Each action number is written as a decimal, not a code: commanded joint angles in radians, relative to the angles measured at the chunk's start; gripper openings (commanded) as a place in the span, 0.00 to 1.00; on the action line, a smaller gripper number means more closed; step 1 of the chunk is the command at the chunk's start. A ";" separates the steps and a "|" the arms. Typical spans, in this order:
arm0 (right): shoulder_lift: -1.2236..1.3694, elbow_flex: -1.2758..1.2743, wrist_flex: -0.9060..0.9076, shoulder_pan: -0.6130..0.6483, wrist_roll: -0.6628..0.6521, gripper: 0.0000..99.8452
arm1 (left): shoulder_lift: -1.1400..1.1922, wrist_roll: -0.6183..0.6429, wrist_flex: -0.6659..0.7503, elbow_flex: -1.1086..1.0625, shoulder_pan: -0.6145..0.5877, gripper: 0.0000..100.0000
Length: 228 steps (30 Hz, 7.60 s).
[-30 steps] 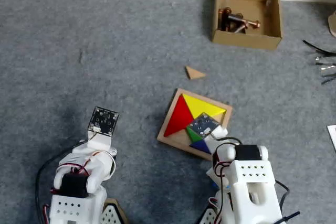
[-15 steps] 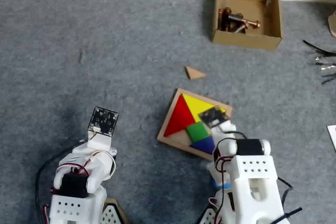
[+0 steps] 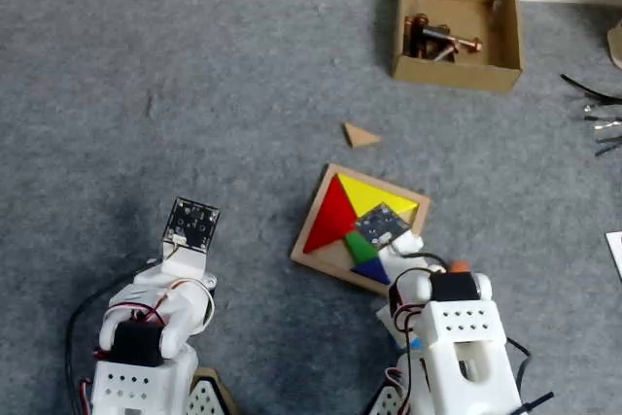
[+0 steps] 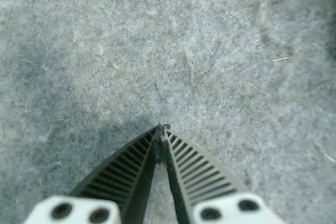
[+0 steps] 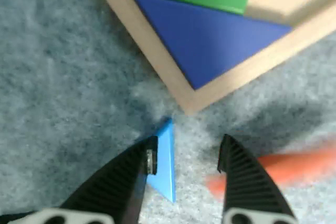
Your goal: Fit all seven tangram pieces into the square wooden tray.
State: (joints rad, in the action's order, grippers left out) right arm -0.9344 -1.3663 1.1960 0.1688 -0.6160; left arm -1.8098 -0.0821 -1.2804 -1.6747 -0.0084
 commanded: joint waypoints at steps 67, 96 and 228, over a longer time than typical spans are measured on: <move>-0.001 0.076 0.170 0.134 0.087 0.01 | -0.015 0.011 -0.002 -0.021 -0.013 0.01; 0.004 -0.030 0.004 -0.018 -0.017 0.01 | -0.015 0.011 -0.002 -0.021 -0.015 0.01; -0.004 0.358 -0.179 -0.217 0.209 0.01 | -0.015 0.011 -0.003 -0.021 -0.008 0.01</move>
State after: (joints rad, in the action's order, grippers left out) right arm -0.9221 -1.0779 1.0088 -0.0245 -0.4196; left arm -1.8098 -0.0821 -1.2804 -1.6747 -0.0084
